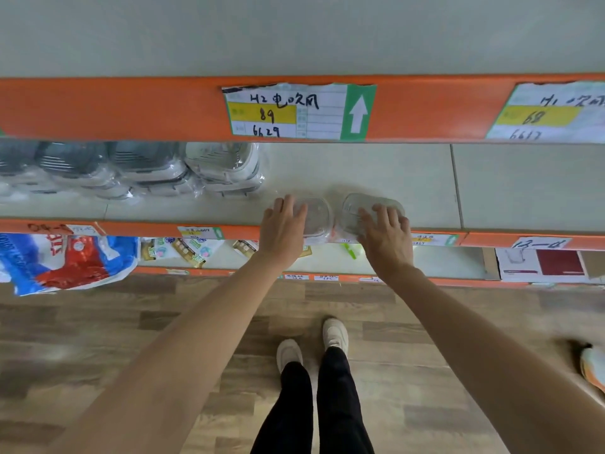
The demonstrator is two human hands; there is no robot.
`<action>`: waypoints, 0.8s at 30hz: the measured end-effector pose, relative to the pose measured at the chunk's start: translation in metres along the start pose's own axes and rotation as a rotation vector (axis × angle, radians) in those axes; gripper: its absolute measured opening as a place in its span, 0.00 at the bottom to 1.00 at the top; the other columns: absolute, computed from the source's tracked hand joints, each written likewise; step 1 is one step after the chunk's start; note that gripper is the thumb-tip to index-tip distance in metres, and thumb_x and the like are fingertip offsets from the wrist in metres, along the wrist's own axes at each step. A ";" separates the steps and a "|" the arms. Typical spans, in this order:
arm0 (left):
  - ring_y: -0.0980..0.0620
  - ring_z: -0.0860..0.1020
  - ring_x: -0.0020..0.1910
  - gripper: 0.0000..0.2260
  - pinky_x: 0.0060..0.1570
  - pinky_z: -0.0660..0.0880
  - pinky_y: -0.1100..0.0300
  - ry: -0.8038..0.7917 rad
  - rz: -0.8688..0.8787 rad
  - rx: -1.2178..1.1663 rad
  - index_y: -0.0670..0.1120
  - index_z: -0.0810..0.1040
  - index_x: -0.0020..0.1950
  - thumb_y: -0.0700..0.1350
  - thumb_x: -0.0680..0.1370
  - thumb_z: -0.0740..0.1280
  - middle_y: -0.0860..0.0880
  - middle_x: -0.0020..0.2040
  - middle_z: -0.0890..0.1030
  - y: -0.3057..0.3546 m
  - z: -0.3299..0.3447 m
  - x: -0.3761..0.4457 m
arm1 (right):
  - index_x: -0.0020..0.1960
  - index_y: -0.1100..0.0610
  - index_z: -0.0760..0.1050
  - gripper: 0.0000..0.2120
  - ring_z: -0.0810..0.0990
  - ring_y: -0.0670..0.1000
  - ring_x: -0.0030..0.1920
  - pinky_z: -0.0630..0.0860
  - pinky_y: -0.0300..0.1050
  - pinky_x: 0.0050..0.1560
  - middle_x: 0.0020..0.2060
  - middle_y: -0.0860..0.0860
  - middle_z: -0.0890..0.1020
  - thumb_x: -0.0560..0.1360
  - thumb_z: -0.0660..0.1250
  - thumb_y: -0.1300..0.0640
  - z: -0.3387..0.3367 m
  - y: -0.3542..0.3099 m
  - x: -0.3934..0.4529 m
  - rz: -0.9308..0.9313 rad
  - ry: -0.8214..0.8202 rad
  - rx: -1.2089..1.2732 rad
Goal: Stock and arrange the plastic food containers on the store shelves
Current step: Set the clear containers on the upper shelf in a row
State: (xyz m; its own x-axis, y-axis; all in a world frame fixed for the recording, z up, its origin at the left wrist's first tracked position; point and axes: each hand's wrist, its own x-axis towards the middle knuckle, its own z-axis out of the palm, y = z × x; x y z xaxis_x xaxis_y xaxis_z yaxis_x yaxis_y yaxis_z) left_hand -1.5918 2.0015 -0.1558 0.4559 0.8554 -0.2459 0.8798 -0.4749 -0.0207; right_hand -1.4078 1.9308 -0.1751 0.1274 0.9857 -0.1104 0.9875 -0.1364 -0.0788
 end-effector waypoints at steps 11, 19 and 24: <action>0.43 0.58 0.73 0.22 0.67 0.64 0.54 0.130 0.025 -0.029 0.39 0.61 0.72 0.36 0.78 0.59 0.40 0.72 0.62 0.007 0.019 0.034 | 0.77 0.59 0.38 0.37 0.37 0.57 0.76 0.39 0.52 0.74 0.75 0.59 0.39 0.80 0.55 0.45 0.021 0.000 0.034 -0.038 -0.162 -0.044; 0.42 0.55 0.75 0.26 0.72 0.54 0.54 0.296 -0.032 -0.049 0.41 0.56 0.76 0.41 0.80 0.60 0.40 0.76 0.58 0.003 0.033 0.108 | 0.77 0.56 0.42 0.31 0.41 0.53 0.76 0.42 0.50 0.74 0.77 0.56 0.43 0.80 0.52 0.48 0.035 0.023 0.103 0.005 0.019 -0.054; 0.43 0.53 0.76 0.25 0.72 0.53 0.53 0.302 -0.124 -0.103 0.42 0.54 0.76 0.45 0.82 0.57 0.41 0.77 0.56 0.003 0.036 0.129 | 0.77 0.53 0.50 0.26 0.47 0.51 0.76 0.48 0.48 0.72 0.77 0.53 0.51 0.81 0.53 0.55 0.035 0.031 0.138 -0.005 0.127 0.011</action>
State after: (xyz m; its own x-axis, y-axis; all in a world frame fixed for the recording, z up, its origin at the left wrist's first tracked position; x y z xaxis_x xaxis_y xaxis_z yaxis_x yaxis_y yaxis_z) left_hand -1.5349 2.1027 -0.2226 0.3500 0.9354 0.0508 0.9331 -0.3529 0.0692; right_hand -1.3632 2.0593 -0.2272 0.1335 0.9909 0.0162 0.9872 -0.1315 -0.0897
